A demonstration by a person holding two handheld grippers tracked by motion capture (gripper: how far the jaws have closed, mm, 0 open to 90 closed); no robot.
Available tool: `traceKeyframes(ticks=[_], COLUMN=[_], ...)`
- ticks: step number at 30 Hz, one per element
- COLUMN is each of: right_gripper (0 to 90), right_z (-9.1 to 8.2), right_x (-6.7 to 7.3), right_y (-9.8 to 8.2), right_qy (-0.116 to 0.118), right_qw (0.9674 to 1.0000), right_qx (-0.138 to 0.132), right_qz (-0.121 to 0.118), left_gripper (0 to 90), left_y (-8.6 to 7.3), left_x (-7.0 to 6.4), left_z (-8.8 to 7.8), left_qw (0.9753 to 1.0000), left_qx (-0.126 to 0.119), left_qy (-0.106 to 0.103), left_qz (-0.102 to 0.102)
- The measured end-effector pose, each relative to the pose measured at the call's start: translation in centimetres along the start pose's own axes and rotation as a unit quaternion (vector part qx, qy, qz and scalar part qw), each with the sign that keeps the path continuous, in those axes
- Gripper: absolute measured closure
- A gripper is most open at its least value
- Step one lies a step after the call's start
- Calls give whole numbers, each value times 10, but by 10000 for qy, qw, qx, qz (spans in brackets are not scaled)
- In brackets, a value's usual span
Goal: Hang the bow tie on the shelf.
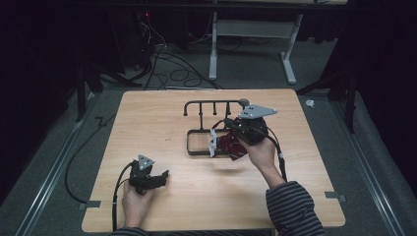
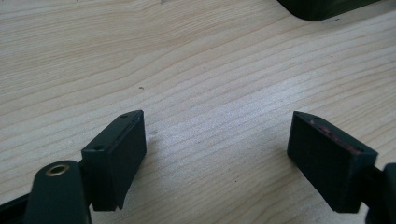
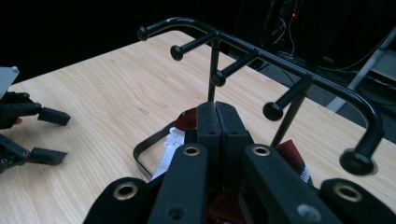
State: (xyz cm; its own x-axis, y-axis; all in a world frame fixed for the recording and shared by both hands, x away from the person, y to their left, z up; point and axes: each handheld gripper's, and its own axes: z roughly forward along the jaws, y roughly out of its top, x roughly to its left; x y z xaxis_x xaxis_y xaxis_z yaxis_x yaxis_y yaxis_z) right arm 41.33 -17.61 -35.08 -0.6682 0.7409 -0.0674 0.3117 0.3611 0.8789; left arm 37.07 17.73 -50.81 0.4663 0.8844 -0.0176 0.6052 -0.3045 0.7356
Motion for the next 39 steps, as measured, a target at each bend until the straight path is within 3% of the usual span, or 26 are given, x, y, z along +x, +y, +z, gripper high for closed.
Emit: traceKeyframes(ticks=[24,39], right_gripper=[900,900], right_z=[23,32], right_x=[0,-7], right_y=[19,23], right_qy=[6,-196], right_qw=[9999,9993], right_qx=[-83,-80], right_qz=[120,312], left_gripper=[200,199], left_y=[0,0], left_x=[0,0], left_z=[0,0], left_qw=[10000,10000], left_qx=[-1,0], left_qy=[-1,0], left_qz=[-2,-1])
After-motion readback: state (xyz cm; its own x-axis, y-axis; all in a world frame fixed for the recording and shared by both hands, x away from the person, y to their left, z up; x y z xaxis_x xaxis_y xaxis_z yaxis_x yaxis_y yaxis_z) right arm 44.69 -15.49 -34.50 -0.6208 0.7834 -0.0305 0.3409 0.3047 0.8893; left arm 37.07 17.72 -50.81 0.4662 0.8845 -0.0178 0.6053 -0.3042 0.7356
